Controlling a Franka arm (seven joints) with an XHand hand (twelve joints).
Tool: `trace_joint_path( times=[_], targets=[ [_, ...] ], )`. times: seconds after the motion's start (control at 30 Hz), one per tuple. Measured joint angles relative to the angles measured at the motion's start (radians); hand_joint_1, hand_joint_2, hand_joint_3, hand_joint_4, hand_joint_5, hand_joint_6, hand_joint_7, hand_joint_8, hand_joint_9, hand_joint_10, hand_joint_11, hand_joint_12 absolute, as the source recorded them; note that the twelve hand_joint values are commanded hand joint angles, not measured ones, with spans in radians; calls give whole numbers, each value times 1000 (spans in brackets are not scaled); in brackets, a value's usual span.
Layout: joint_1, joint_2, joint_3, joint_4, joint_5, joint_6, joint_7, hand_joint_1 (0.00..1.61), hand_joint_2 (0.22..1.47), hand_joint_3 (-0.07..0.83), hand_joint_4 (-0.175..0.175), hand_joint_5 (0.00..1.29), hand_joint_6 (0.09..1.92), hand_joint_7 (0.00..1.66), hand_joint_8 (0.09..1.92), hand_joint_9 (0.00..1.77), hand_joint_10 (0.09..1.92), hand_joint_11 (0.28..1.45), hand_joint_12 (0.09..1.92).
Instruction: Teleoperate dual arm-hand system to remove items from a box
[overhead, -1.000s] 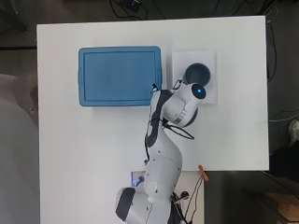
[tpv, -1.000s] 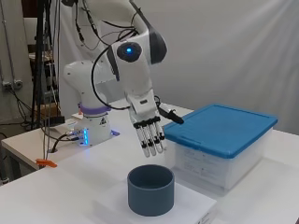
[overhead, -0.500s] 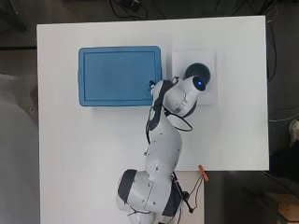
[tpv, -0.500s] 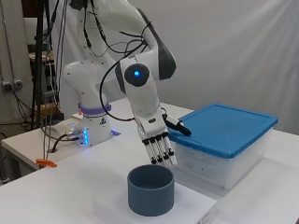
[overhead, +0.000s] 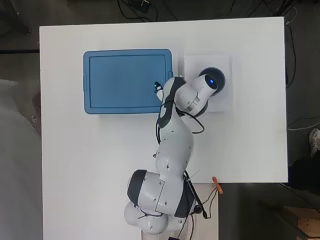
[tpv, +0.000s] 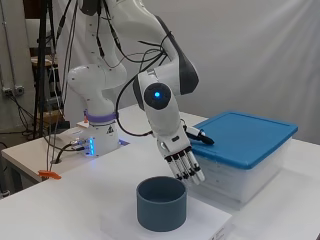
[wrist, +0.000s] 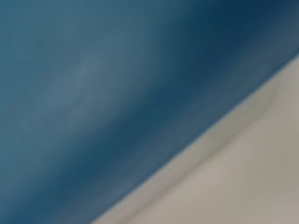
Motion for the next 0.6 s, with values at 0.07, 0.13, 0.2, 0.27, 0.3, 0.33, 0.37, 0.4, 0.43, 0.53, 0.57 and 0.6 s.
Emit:
trace_joint_path(
  times=[0.07,0.13,0.2,0.27,0.3,0.33,0.37,0.4,0.43,0.53,0.57,0.6],
  targets=[
    [-3,2,4,5,7,-10,-21,242,849,-1,-44,142,87,323,87,602,87,439,87],
    [-5,4,8,12,12,-19,-36,246,849,0,-43,160,87,346,87,677,87,450,87],
    [-6,5,14,20,14,-29,-41,262,868,2,-46,228,87,511,87,912,87,568,87],
    [-5,6,23,34,16,-43,-43,586,1002,0,45,603,391,844,1132,1144,1168,760,974],
    [-4,5,28,41,16,-52,-43,799,1092,2,105,755,837,1049,1517,1312,1529,903,1377],
    [-3,4,32,46,17,-59,-42,954,1153,3,140,846,1233,1214,1731,1448,1728,1024,1607],
    [-2,2,34,51,17,-65,-42,1032,1192,4,159,867,1519,1301,1841,1525,1829,1090,1712],
    [-2,-1,35,55,18,-69,-42,1072,1216,5,168,857,1693,1343,1895,1561,1878,1119,1755],
    [-2,-5,36,57,19,-73,-41,1088,1229,5,172,838,1787,1362,1920,1577,1902,1131,1771],
    [0,-20,40,55,20,-70,-36,1092,1238,2,175,803,1902,1366,1920,1584,1919,1140,1778],
    [0,-25,41,51,21,-66,-34,1088,1238,1,175,799,1912,1361,1920,1581,1920,1140,1776],
    [0,-30,41,45,22,-61,-31,1084,1236,0,175,797,1917,1354,1920,1576,1920,1139,1774]
  ],
)
